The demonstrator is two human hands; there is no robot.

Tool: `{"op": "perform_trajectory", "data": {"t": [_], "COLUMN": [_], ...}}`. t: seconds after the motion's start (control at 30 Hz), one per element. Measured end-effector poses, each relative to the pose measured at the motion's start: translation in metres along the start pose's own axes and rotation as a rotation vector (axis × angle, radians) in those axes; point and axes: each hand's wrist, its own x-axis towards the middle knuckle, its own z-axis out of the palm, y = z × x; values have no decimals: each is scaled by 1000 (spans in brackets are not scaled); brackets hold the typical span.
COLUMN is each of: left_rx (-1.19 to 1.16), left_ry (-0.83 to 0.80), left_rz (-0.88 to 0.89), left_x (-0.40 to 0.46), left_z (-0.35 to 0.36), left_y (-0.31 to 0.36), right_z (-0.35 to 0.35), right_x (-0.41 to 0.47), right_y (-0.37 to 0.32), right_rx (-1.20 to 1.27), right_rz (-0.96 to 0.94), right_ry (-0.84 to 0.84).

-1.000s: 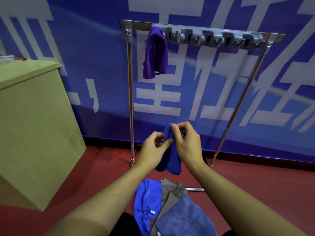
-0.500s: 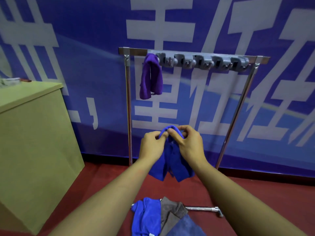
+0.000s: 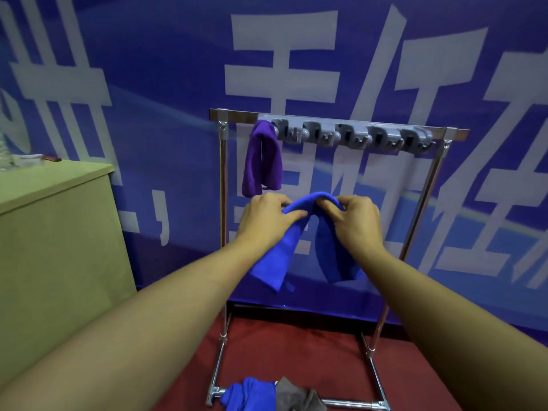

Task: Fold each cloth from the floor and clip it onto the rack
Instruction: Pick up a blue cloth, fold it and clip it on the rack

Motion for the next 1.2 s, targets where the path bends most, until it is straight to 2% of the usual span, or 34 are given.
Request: {"op": "perform_trajectory", "data": {"t": [0.23,0.43,0.57,0.87,1.07,1.2], "left_rx": [19,-63,-102,40,8,-33], "left_ry": [183,326,401,441,618,639], "left_rz": [23,21,1,25,138,103], "left_x": [70,124,149,170,178,182], "left_z": [-34,-40,-36,0,-14,-14], "left_y": [33,35,31,23,35,43], "right_z": [-6,5,17,35,14,18], "right_x": [60,114,139,156,177,184], "right_y": [-45,-72,-75,-58,-73,-78], "right_rx": [-64,-133,-177,-262,-311,-275], "right_rz": [-93,-211,-244,-216,-361,-367], "right_ry": [160,278,282,241,381,378]}}
